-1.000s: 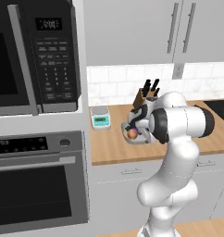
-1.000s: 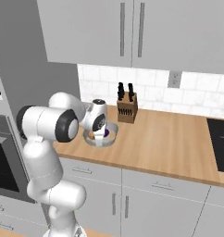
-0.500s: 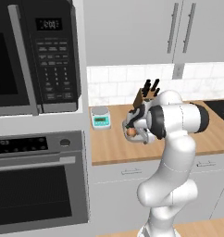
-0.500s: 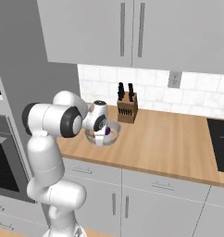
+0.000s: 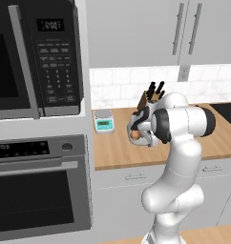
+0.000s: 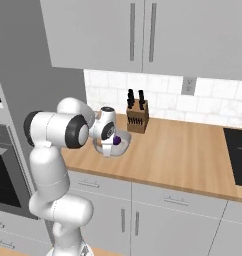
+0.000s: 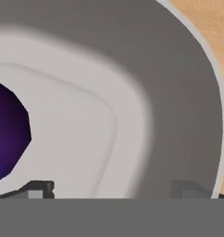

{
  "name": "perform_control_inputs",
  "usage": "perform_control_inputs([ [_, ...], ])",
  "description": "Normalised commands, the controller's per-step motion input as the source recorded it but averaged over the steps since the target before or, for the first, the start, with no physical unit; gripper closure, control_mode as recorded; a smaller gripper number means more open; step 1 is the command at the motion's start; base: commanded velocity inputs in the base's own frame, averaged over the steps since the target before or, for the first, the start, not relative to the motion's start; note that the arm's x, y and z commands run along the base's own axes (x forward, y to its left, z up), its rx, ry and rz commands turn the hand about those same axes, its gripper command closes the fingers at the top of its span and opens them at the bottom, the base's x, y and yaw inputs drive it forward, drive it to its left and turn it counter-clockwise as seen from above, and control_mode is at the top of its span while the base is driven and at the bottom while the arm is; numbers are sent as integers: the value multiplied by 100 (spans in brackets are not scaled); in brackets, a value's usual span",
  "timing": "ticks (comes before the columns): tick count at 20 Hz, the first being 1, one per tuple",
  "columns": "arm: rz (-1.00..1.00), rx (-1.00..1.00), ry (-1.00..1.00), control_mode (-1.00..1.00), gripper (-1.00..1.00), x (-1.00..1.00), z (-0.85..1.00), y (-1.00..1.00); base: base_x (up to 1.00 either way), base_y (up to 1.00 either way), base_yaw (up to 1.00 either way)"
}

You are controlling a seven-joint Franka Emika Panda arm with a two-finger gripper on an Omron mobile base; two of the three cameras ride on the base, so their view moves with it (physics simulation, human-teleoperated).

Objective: Take the meat container that has the chicken drumstick and place it on the second highest rack of the freezer. Then take the vegetable container that has the onion and eggplant and place it on the highest rack of the freezer.

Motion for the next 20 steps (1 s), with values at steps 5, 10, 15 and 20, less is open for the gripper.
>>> perform_control_inputs([
  [5, 0, 0, 0, -100, 100, 0, 0, 0, 0, 0, 0],
  [10, 0, 0, 0, -100, 100, 0, 0, 0, 0, 0, 0],
  [15, 1, 0, 0, -100, 100, 0, 1, -4, 0, 0, 0],
  [20, 1, 0, 0, -100, 100, -30, 60, -9, 0, 0, 0],
])
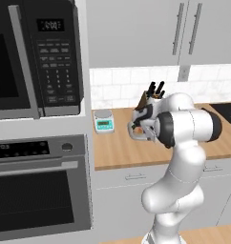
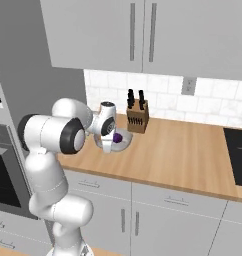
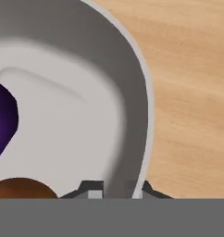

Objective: Take the meat container that has the chicken drumstick and place it on the second highest rack of the freezer. Then take the vegetable container that has the onion and eggplant and place it on the highest rack of the freezer.

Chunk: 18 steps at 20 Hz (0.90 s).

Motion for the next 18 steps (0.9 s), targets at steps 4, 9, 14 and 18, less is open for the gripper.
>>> perform_control_inputs([
  [4, 2, 0, 0, -100, 100, -71, 80, -1, 0, 0, 0],
  [9, 5, 0, 0, -100, 100, -58, 79, -3, 0, 0, 0],
  [14, 0, 0, -6, -100, 100, -57, 81, 0, 0, 0, 0],
  [18, -7, 0, -28, -100, 100, -68, 55, 3, 0, 0, 0],
])
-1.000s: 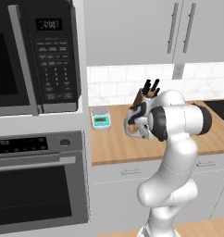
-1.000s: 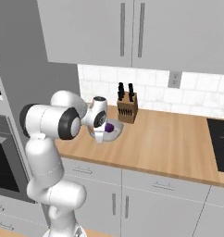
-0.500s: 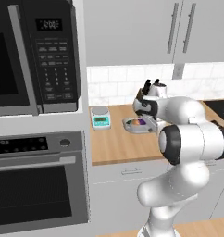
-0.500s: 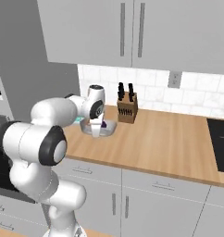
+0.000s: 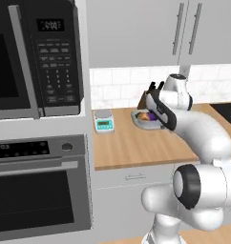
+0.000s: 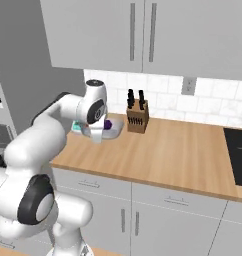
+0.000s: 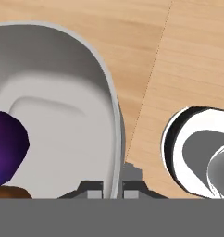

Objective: Take the meat container that has the chicken drumstick and place it on the second highest rack of the freezer. Then take the vegetable container that has the onion and eggplant and place it on the highest rack of the freezer.

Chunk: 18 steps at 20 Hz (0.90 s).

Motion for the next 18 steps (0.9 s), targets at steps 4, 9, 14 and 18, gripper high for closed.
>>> perform_control_inputs([
  [4, -10, 0, -33, -100, 100, -83, 29, 3, 0, 0, 0],
  [9, -7, 0, -13, -100, 100, -61, 53, 16, 0, 0, 0],
  [14, -1, 0, -2, -100, 100, -40, 54, 14, 0, 0, 0],
  [18, 0, 0, 1, -100, 100, -13, 52, 31, 0, 0, 0],
])
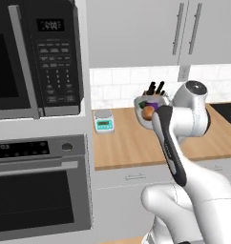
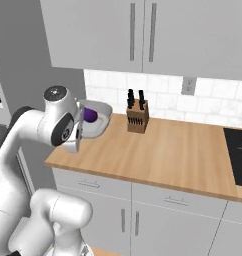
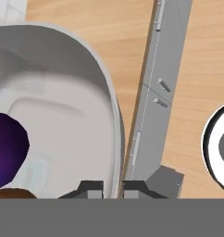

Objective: Take the meat container that has the chicken drumstick and place it on the second highest rack of the freezer. Then take the vegetable container that has the onion and eggplant and place it on the highest rack of the freezer.

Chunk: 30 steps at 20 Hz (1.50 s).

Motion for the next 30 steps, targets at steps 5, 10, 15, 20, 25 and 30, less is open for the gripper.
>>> perform_control_inputs([
  [5, 0, 0, 2, -100, 100, -15, 25, 8, 0, 0, 0],
  [10, 0, 0, 1, 100, 100, -8, -1, 0, -11, 0, 0],
  [15, 0, 0, 0, 100, 100, 0, 0, 0, -99, -23, 7],
  [20, 0, 0, 0, 100, 100, 0, 0, 0, -95, -40, 69],
  [25, 0, 0, 0, 100, 100, 0, 0, 0, -69, -20, 95],
  [30, 0, 0, 0, 100, 100, 0, 0, 0, -61, -17, 97],
])
